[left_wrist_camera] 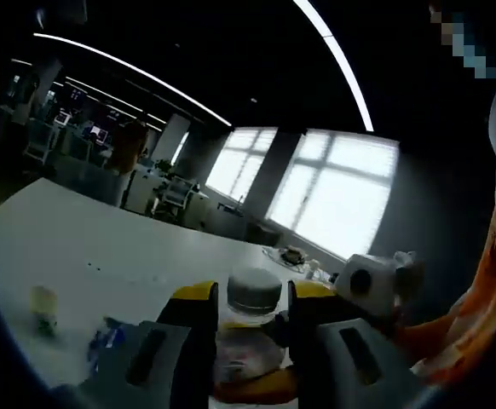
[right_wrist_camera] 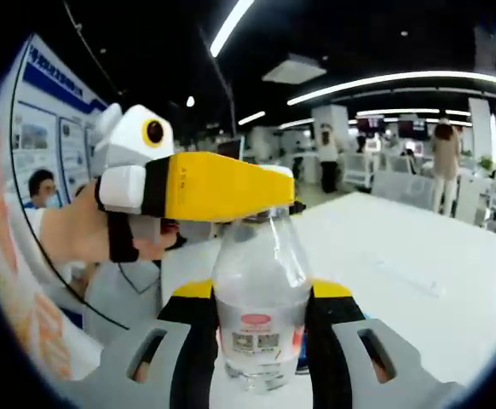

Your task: Arrange the tabletop items into an orderly group along one side of the table until the central work area is clear of visible clutter.

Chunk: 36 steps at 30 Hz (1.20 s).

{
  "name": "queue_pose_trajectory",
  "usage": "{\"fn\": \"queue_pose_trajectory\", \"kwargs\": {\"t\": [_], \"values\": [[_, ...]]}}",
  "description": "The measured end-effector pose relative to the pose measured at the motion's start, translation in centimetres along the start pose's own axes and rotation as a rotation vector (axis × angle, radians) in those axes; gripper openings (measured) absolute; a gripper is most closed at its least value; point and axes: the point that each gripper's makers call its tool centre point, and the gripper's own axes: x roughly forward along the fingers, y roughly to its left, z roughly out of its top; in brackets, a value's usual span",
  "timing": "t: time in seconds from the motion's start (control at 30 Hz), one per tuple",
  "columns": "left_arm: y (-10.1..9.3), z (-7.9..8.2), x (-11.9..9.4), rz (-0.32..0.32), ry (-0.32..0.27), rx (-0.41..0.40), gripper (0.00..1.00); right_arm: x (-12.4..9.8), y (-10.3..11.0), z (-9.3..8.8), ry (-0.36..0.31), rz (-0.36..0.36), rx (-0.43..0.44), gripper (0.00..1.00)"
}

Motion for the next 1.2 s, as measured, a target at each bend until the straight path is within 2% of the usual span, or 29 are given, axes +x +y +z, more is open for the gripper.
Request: {"fn": "queue_pose_trajectory", "kwargs": {"t": [0.1,0.2,0.4,0.57,0.63,0.73,0.83,0.9,1.2], "values": [[0.0,-0.1,0.0,0.004,0.016,0.013,0.22,-0.1,-0.1,-0.1,-0.001,-0.002,0.011,0.38],[-0.3,-0.3,0.2,0.013,0.036,0.06,0.22,-0.3,-0.4,-0.2,0.003,-0.005,0.0,0.39],[-0.5,-0.3,0.7,0.019,0.038,0.105,0.21,-0.4,-1.0,-0.1,-0.006,-0.012,-0.02,0.4],[0.6,0.1,0.4,0.049,-0.004,0.055,0.2,-0.5,-1.3,-0.3,-0.008,0.0,-0.031,0.39],[1.3,0.8,0.0,0.07,-0.036,0.044,0.2,-0.6,-1.5,-1.1,0.02,0.005,-0.035,0.4],[2.2,1.5,-0.4,0.1,-0.05,0.056,0.2,-1.2,-2.2,-2.2,0.045,-0.007,-0.016,0.45],[4.1,2.4,-1.2,0.146,-0.052,0.124,0.2,-1.9,-2.9,-3.0,0.056,-0.02,0.01,0.49],[5.2,2.7,-1.7,0.168,-0.052,0.136,0.2,-2.6,-3.5,-3.8,0.073,-0.039,0.025,0.52],[13.1,4.4,-6.1,0.344,-0.014,0.229,0.21,-6.3,-6.7,-7.4,0.113,-0.169,0.16,0.53]]}}
